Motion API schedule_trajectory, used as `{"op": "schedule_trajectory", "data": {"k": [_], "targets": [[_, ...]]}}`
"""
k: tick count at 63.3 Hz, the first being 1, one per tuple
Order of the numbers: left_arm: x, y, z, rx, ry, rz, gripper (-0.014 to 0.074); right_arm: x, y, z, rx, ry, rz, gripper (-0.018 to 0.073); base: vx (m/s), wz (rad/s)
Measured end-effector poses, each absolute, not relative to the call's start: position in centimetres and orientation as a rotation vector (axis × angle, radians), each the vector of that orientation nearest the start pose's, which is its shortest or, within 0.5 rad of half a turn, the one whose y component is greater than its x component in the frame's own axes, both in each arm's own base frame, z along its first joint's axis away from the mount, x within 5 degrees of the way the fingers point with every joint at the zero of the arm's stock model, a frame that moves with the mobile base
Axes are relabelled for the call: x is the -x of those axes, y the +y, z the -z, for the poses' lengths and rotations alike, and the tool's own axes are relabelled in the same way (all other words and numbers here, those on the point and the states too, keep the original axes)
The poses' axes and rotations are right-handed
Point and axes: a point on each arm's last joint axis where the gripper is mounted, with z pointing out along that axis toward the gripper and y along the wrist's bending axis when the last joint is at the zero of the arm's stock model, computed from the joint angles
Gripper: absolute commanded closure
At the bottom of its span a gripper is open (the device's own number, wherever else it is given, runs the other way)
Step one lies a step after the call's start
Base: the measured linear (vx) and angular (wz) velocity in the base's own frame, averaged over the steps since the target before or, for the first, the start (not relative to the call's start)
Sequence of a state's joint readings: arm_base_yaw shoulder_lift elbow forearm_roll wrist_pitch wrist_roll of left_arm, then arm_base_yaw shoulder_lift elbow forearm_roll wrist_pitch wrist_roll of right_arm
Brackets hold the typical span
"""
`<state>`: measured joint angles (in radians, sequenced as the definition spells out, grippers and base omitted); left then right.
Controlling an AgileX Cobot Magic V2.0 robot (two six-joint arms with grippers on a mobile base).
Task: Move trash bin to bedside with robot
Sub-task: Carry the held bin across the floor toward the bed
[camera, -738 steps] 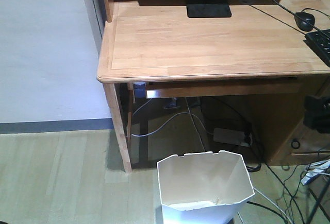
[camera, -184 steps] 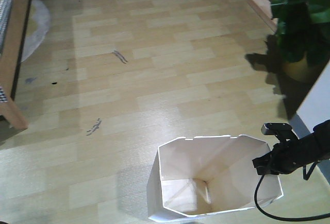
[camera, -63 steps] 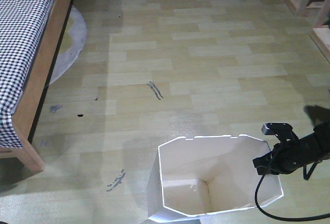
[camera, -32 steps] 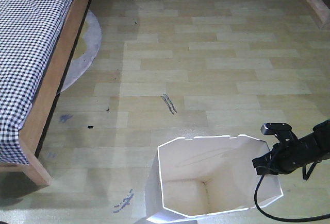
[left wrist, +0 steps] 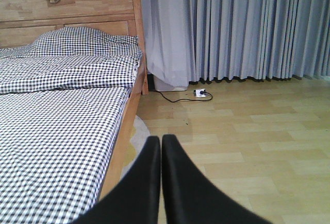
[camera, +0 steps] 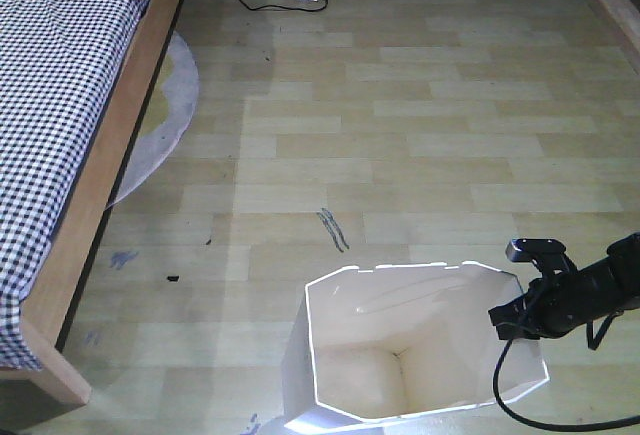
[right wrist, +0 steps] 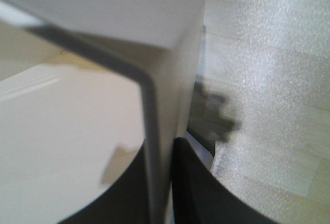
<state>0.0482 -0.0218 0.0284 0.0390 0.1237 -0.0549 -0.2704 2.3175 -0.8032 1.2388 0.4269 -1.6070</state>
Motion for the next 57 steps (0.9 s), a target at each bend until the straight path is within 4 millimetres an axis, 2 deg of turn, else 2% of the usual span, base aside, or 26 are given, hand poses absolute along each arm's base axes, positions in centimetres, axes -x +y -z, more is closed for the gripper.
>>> {"op": "schedule_trajectory", "data": {"k": [57], "targets": [[-5.58,0.31,-19.36,0.056,1.613,-0.029,0.0603,-27.69,-3.97,2.47,0.188,2.953,-0.572,0.0564,0.22,-0.04]]}}
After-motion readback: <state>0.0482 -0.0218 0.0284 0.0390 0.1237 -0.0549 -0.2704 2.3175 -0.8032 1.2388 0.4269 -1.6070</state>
